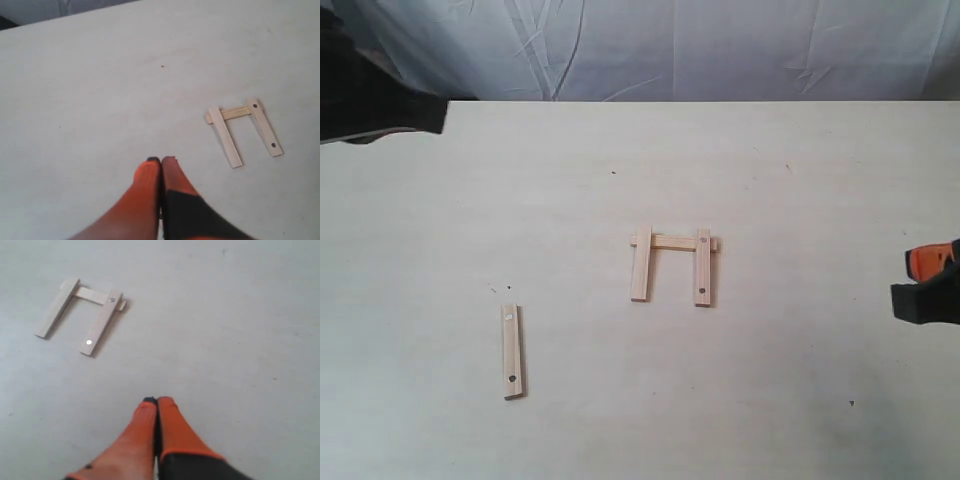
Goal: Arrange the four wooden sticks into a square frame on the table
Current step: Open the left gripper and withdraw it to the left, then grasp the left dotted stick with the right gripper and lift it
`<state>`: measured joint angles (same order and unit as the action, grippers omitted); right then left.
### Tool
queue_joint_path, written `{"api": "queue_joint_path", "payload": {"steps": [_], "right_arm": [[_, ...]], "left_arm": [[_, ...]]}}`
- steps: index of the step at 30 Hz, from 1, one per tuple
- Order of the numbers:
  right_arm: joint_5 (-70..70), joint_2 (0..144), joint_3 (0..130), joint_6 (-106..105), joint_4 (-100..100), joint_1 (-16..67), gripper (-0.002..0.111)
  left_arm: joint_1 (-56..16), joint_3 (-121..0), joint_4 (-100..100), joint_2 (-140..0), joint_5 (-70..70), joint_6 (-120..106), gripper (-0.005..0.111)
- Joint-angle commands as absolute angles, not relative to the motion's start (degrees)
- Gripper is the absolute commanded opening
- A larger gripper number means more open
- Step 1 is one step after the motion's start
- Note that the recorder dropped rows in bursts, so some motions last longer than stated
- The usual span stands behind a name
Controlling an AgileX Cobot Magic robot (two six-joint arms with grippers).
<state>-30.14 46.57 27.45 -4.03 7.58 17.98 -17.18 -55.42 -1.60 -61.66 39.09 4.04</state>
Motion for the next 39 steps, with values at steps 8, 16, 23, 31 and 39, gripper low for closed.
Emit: {"api": "queue_joint_path", "payload": {"steps": [8,16,23,31,39], "right_arm": [[-35.46,76.32,46.14,-7.82,18.52,33.28,-0.001],[-39.38,100.54,66.36,3.59,16.12,49.13,-0.001],[-46.45,117.33,87.33,19.1,2.56,56.68,-0.001],[-52.97,127.71,101.14,23.99,2.08,57.43,0.036],[-53.62,131.6,103.18,30.85,0.0,60.13,0.039]], "left_arm": [[-17.23,-44.16,-1.0,-41.1,34.34,3.85,0.0],[-17.23,-41.58,-0.38,-38.69,34.57,3.85,0.0],[-17.23,-41.2,-0.38,-38.69,33.29,3.85,0.0],[-17.23,-41.2,0.0,-38.69,33.2,3.85,0.0],[-17.23,-41.2,0.0,-38.69,32.7,3.85,0.0]]}}
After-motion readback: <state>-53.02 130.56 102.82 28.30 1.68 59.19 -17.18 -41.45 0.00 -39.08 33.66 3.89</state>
